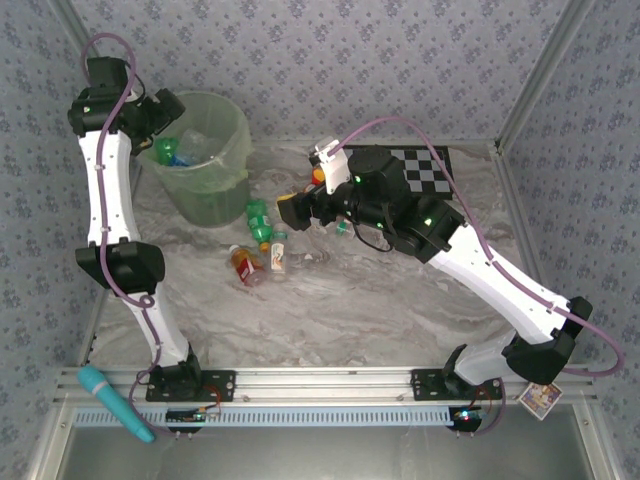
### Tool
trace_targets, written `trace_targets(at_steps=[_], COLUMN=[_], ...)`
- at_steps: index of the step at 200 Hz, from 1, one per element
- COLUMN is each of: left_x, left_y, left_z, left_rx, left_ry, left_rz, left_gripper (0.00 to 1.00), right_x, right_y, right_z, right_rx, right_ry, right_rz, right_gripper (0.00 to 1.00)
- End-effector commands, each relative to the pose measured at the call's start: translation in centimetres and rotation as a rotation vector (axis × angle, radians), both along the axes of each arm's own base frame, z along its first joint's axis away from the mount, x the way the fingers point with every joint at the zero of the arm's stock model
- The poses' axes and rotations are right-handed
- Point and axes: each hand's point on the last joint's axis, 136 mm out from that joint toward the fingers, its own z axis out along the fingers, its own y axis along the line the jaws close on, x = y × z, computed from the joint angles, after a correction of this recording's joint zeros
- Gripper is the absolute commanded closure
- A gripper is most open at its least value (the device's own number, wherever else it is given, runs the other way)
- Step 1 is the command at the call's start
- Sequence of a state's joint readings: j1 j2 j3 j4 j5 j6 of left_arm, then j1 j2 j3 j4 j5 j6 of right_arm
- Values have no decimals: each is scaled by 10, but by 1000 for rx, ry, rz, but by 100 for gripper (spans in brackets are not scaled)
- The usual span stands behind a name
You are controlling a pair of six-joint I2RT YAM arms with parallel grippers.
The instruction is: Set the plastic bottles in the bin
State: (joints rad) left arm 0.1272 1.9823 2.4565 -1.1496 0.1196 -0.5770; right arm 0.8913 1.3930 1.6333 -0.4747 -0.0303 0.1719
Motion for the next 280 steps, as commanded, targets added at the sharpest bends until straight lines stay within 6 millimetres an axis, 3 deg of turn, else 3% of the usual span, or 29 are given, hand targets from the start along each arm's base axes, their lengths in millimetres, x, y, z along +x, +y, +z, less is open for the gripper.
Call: trace_targets(at_steps=[1,41,101,150,170,208,280], left_x=[-15,-24,-44,-72,-86,-121,-189], left_y=[-4,-22,-73,-109,-122,-142,-145], left_z=[30,41,53,39,27,-20,-118], left_rx=[0,-7,-20,-46,-59,-41,10], left_ry=[-62,-87,-123,-118,-101,-1,154], left_rz=[-8,-50,-177,-262,-286,-301,-168], left_gripper=[0,0,0,2,5,9,13], right_x=[1,0,-1,0,1,2,10], right_y=[-1,1,-3,-11,-16,-24,-16], right_z=[4,1,-8,-20,-27,-39,-42], right_rx=[10,12,8,-3,-10,-28,-12], right_ry=[-13,-2,16,33,49,73,84], right_rz=[2,8,-8,-44,-65,-92,-90], right_gripper=[0,0,0,0,0,0,0])
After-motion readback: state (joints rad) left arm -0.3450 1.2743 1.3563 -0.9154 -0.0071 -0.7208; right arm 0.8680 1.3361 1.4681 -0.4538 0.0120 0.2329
